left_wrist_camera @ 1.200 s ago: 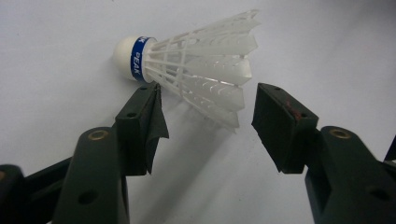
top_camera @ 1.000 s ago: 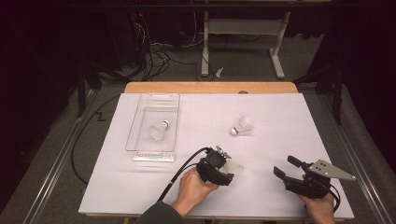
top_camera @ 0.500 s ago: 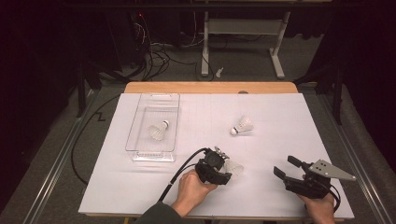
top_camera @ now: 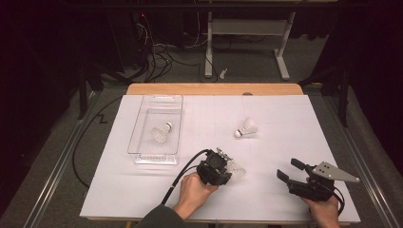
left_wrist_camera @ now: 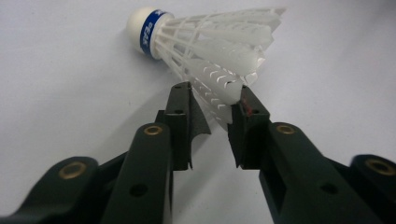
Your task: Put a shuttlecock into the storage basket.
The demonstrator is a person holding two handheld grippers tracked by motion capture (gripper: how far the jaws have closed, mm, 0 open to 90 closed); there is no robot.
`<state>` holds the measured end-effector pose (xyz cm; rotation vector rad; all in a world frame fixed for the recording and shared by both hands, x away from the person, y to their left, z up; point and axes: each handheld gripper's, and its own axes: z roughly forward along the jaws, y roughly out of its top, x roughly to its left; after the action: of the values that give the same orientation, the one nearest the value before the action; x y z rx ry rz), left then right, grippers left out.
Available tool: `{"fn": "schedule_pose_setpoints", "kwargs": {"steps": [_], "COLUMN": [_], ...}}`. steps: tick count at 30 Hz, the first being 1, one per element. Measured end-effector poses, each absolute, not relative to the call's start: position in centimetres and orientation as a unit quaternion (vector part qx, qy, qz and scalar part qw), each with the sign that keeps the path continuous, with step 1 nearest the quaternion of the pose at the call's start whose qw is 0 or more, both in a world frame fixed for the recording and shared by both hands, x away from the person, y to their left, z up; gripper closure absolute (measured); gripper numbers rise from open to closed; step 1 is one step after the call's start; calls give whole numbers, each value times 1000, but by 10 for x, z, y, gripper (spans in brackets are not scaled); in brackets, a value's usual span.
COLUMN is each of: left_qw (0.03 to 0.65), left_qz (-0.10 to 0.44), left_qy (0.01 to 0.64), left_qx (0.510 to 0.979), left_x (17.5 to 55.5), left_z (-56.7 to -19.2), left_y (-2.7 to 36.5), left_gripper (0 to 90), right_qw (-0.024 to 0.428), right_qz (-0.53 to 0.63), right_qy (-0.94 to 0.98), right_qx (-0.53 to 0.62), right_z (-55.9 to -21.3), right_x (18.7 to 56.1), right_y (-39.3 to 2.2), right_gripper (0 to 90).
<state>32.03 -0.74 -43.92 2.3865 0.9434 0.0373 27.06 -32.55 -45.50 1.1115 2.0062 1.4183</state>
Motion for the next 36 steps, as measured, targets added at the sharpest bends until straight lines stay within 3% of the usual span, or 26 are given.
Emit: {"fn": "schedule_pose_setpoints", "kwargs": {"steps": [11, 36], "left_qw": [272, 291], "left_qz": [25, 4], "left_qy": [352, 327], "left_qx": [895, 899], "left_x": [319, 319], "left_z": [-440, -430], "left_y": [-8, 4], "left_gripper": [884, 899], "right_qw": [221, 222], "right_qz": [513, 512], "right_qy": [727, 727], "right_qx": [400, 401], "right_z": [-455, -455], "right_x": [270, 270], "right_y": [-325, -325], "right_gripper": [265, 265]}}
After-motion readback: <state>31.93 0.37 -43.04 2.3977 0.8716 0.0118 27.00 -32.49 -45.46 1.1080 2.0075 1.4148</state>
